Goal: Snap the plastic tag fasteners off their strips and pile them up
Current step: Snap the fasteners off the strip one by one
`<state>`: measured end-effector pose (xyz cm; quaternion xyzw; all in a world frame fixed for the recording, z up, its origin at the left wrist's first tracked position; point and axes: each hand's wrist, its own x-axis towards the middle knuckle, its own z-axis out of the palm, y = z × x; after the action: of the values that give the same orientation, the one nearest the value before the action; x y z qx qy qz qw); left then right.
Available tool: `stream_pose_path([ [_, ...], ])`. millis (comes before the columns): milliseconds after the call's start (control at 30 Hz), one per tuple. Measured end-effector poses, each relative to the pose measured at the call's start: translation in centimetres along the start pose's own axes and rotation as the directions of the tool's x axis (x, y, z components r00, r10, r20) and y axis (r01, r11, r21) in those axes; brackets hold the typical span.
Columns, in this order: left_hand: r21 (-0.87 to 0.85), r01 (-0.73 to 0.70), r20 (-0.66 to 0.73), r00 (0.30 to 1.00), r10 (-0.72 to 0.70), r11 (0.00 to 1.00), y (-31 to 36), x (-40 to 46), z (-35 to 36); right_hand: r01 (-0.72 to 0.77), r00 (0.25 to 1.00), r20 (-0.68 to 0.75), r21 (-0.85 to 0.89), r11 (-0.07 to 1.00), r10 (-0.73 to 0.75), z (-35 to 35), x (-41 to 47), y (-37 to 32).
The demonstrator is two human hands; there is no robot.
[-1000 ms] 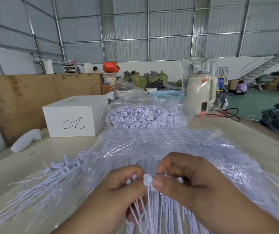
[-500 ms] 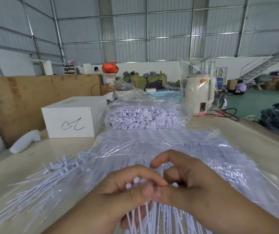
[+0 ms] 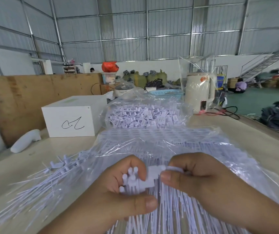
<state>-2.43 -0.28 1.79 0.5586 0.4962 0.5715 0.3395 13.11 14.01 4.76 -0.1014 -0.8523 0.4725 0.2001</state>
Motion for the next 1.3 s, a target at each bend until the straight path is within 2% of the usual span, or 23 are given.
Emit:
stream_pose_path([
  [100, -0.025, -0.042, -0.195, 0.980, 0.036, 0.999, -0.3, 0.4, 1.0, 0.036, 0.987, -0.159, 0.056, 0.998, -0.027, 1.3, 0.2, -0.3],
  [200, -0.048, -0.092, -0.338, 0.939, 0.071, 0.995, -0.3, 0.8, 1.9, 0.097, 0.941, -0.314, -0.113, 0.989, -0.128, 2.7, 0.3, -0.2],
  [300, 0.029, -0.096, -0.449, 0.888, 0.099, 0.995, -0.2, 0.8, 2.2, 0.101, 0.885, -0.420, -0.250, 0.963, -0.202, 3.6, 0.6, -0.5],
  [400, 0.125, -0.023, -0.511, 0.856, 0.084, 0.992, -0.3, 0.4, 2.2, 0.030, 0.776, -0.618, -0.162, 0.986, -0.125, 1.6, 1.5, -0.1],
  [433, 0.109, -0.014, -0.488, 0.870, 0.066, 0.994, -0.2, 0.3, 2.3, 0.028, 0.776, -0.624, -0.122, 0.992, -0.098, 0.7, 1.5, 0.0],
  [467, 0.070, -0.016, -0.454, 0.890, 0.046, 0.997, 0.0, 0.3, 2.4, 0.041, 0.817, -0.572, -0.078, 0.996, -0.078, 0.0, 1.4, 0.1],
  [533, -0.008, -0.024, -0.402, 0.916, 0.019, 1.000, 0.3, 0.3, 2.4, 0.072, 0.935, -0.348, 0.013, 0.997, -0.063, -0.2, 0.9, 0.3],
  [600, -0.046, -0.032, -0.363, 0.932, 0.013, 0.998, 0.5, 0.2, 2.2, 0.099, 0.974, -0.209, 0.028, 0.995, -0.091, -0.1, 0.6, 0.4],
  [733, -0.106, -0.056, -0.330, 0.944, 0.018, 0.993, 1.0, 0.1, 1.6, 0.122, 0.952, -0.285, 0.029, 0.992, -0.109, -1.8, 0.7, 0.5],
  [833, -0.088, -0.059, -0.408, 0.913, 0.018, 0.994, 1.3, 0.0, 0.8, 0.093, 0.985, -0.148, 0.001, 0.996, -0.092, -2.3, 0.3, 0.7],
  [933, 0.066, -0.031, -0.399, 0.915, 0.055, 0.997, 1.4, -0.1, -0.1, 0.066, 0.997, 0.032, 0.016, 0.998, -0.067, -1.9, 0.1, 0.7],
  [1000, 0.131, -0.025, -0.319, 0.945, 0.066, 0.991, 1.2, -0.2, -0.2, 0.065, 0.995, 0.068, 0.014, 0.998, -0.066, -1.4, 0.2, 0.7],
  [1067, 0.111, -0.026, -0.152, 0.987, 0.042, 0.994, 1.1, -0.2, 0.3, 0.071, 0.992, 0.098, 0.061, 0.996, -0.076, -0.7, 0.1, 0.6],
  [1133, 0.067, -0.025, -0.008, 1.000, 0.026, 0.997, 0.9, -0.4, 0.9, 0.106, 0.982, 0.145, 0.099, 0.989, -0.120, 0.3, 0.0, 0.6],
  [1300, 0.051, 0.023, 0.062, 0.998, -0.027, 0.998, 1.4, -0.5, 0.4, 0.153, 0.987, 0.054, -0.036, 0.988, -0.151, 1.4, 0.2, 1.5],
])
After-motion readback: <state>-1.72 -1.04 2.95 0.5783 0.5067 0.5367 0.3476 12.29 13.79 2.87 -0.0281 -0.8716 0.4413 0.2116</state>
